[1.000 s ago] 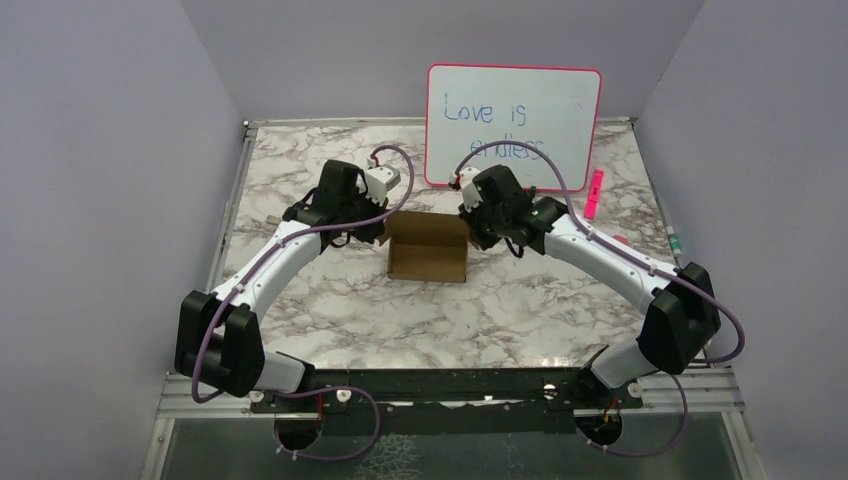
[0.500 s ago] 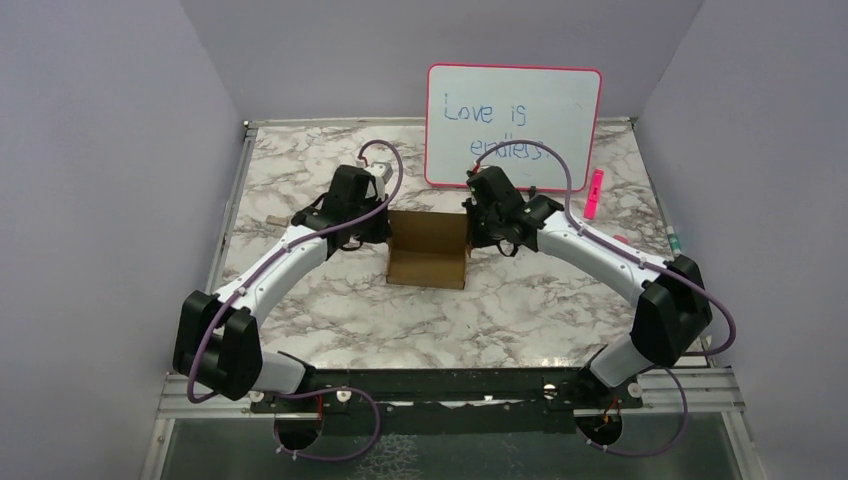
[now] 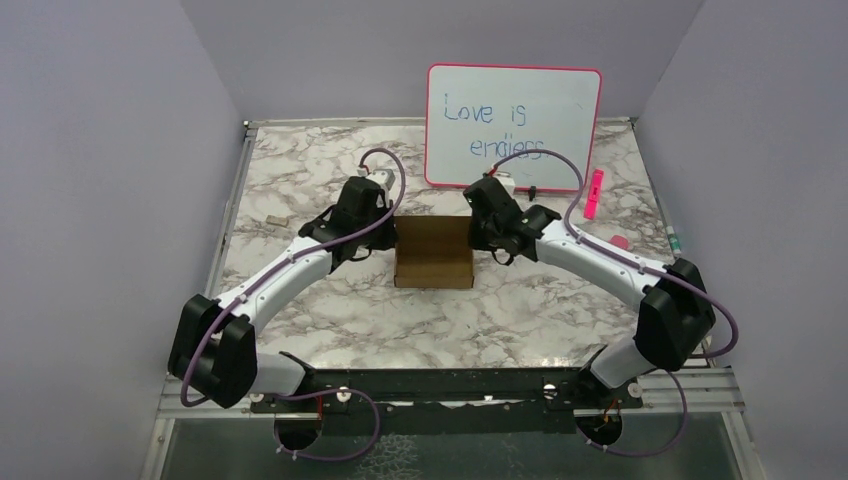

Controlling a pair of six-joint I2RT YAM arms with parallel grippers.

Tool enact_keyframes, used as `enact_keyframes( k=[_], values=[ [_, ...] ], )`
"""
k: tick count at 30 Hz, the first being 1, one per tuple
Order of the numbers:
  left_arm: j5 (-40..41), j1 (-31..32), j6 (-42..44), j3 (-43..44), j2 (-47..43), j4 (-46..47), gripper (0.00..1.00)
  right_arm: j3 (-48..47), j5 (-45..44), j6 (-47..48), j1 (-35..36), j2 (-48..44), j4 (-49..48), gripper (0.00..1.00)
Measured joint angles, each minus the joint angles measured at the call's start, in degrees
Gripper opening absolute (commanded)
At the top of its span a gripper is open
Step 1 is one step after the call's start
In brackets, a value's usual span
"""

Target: Fold the paper box

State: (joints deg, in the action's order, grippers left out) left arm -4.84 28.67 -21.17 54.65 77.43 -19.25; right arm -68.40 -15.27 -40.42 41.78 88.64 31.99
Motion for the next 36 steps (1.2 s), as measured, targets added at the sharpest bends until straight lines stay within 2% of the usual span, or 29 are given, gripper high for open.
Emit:
enact_keyframes(
  k=[10,18,25,29,36],
  values=[
    [2.1,2.4,-3.9,-7.3,-5.4,5.6,0.03,8.3,-4.2,-0.2,3.2,-4.8,-8.0,0.01],
    [3.2,4.1,-6.3,-13.1,-9.6,10.2,0.06,16.3,-7.5,-0.1,5.8,-8.9,-16.3,0.06],
    [2.6,5.2,-8.6,-19.3,-13.0,12.3,0.11,23.6,-6.8,0.4,7.4,-12.0,-20.4,0.17],
    [1.2,5.7,-10.2,-23.3,-13.8,12.0,0.22,28.1,-4.4,0.5,8.1,-13.5,-21.4,0.25],
    [1.1,5.5,-11.9,-25.2,-19.4,9.7,0.46,30.1,-3.0,1.2,8.0,-17.8,-21.9,0.47]
  ],
)
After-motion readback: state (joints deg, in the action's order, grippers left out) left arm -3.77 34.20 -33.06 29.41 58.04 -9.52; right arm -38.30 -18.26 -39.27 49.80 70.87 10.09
